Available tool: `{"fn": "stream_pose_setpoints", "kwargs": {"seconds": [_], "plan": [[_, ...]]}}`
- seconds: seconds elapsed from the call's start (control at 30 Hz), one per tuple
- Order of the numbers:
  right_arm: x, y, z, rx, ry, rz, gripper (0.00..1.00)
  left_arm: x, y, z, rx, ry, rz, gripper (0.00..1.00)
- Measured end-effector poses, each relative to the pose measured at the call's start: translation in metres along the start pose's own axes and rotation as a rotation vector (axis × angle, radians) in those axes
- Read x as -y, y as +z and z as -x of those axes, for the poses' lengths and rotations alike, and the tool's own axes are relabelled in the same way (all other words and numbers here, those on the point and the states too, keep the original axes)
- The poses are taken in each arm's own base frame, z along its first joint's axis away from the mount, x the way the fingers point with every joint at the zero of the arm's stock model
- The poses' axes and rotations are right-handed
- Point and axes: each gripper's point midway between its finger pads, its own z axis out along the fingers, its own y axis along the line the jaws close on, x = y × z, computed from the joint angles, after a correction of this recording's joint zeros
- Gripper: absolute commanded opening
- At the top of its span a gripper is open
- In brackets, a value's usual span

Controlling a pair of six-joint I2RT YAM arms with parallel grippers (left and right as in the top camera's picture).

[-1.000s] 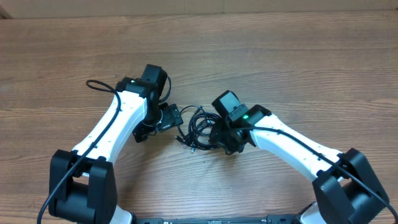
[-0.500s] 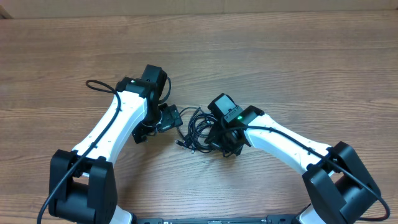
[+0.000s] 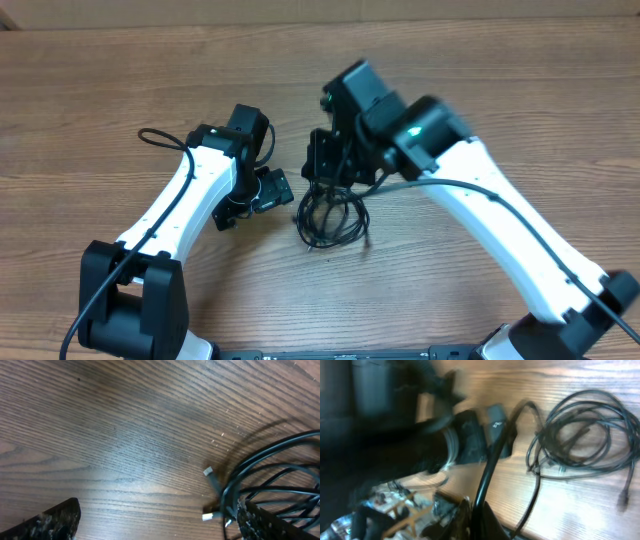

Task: Untangle cables
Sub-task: 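Lift a cable strand upward with the right gripper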

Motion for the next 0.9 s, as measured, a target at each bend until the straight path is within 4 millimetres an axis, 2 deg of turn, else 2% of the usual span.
{"fn": "stream_pose_setpoints", "kwargs": {"seconds": [0.1,0.2,0.27,0.33,0.5,0.67,0.8,0.9], "plan": [[-0.038,-0.05,0.011,0.099,-0.092,0.089,0.04,0.0,0.0,0.0,-0.001,0.0,0.0,1.0],[-0.074,-0.11,0.02,0.251,-0.189,0.179,0.04,0.0,0.0,0.0,-0.002,0.0,0.001,0.99],[-0.076,-0.134,0.023,0.326,-0.206,0.164,0.04,0.0,0.0,-0.001,-0.002,0.0,0.001,1.0],[-0.072,-0.149,0.028,0.392,-0.205,0.129,0.04,-0.001,0.0,-0.002,-0.006,0.0,0.005,0.99],[-0.038,-0.153,0.032,0.441,-0.147,-0.036,0.04,-0.007,0.0,-0.009,-0.037,0.002,0.028,1.0],[-0.008,-0.156,0.034,0.475,-0.063,-0.174,0.04,0.003,-0.001,-0.018,-0.095,0.124,-0.049,1.0],[-0.007,-0.157,0.035,0.485,-0.03,-0.172,0.04,0.011,-0.013,-0.031,-0.186,0.234,-0.152,1.0],[-0.021,-0.158,0.04,0.5,-0.018,-0.104,0.04,0.021,-0.034,-0.032,-0.219,0.316,-0.27,1.0]]}}
